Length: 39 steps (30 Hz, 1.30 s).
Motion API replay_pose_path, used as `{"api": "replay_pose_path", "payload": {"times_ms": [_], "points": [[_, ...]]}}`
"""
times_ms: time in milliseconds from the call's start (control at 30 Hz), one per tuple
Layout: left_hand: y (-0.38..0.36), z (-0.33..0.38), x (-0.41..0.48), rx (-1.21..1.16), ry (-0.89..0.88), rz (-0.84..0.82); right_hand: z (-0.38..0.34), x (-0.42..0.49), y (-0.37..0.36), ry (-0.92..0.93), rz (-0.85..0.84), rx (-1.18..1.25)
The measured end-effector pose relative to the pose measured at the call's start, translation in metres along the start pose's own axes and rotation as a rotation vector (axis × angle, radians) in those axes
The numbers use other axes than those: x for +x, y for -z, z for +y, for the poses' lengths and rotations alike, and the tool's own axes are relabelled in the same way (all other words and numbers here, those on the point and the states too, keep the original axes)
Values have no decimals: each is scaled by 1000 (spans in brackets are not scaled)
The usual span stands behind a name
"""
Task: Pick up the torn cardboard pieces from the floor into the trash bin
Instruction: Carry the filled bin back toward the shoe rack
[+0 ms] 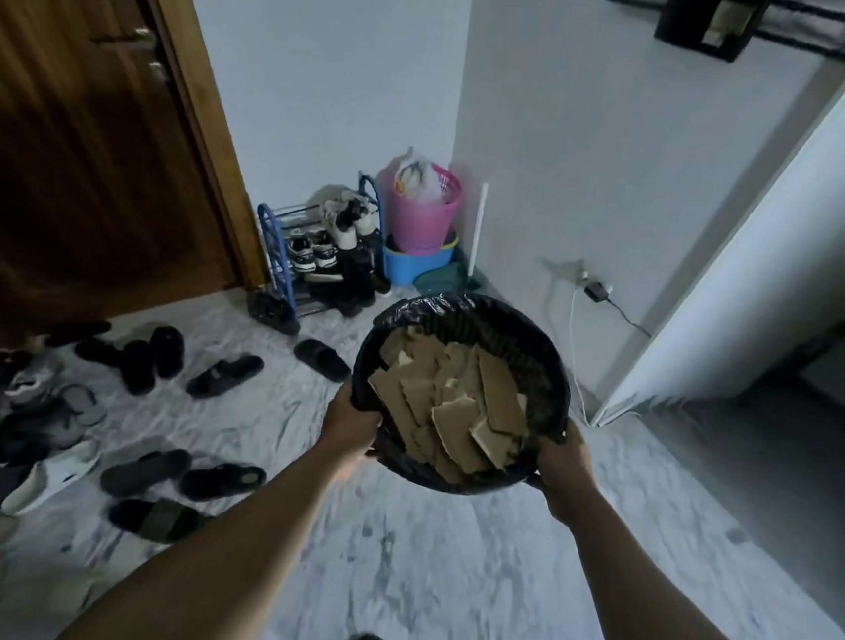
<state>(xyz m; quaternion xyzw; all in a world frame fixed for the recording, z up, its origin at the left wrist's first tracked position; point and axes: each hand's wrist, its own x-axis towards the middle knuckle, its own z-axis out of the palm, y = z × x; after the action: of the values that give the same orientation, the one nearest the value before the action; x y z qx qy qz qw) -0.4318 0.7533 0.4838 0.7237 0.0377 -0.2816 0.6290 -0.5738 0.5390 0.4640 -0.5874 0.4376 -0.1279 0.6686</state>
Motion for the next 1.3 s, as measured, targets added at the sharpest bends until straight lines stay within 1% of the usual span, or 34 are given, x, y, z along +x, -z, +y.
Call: {"api": "replay_pose_path", "payload": {"times_ms": [100, 233, 333, 467, 600, 700, 967, 1033, 1133, 1233, 1300], "points": [[-22, 33, 60, 98, -41, -17, -19, 44, -4, -17, 43, 42], [-64, 73, 122, 132, -47, -100, -36, 105, 3, -74, 95, 116], [-104, 95, 175, 212, -74, -166, -48, 162, 14, -121, 126, 150], [-162, 120, 243, 253, -55, -225, -69, 237, 37, -119, 115, 191], [-219, 144, 303, 274, -25, -224, -91, 310, 62, -207, 141, 250], [-252, 158, 338, 273, 9, -252, -103, 350, 73, -236, 149, 261], [-338, 179, 452, 359, 168, -268, -128, 447, 97, -295, 285, 317], [-353, 178, 484, 428, 157, -263, -126, 466, 96, -314, 326, 324], [-377, 158, 561, 645, 109, -282, -117, 504, 93, -364, 438, 340], [-401, 150, 612, 850, 62, -368, -102, 541, 86, -487, 535, 350], [-413, 141, 639, 943, 38, -416, -83, 568, 81, -576, 581, 356]]}}
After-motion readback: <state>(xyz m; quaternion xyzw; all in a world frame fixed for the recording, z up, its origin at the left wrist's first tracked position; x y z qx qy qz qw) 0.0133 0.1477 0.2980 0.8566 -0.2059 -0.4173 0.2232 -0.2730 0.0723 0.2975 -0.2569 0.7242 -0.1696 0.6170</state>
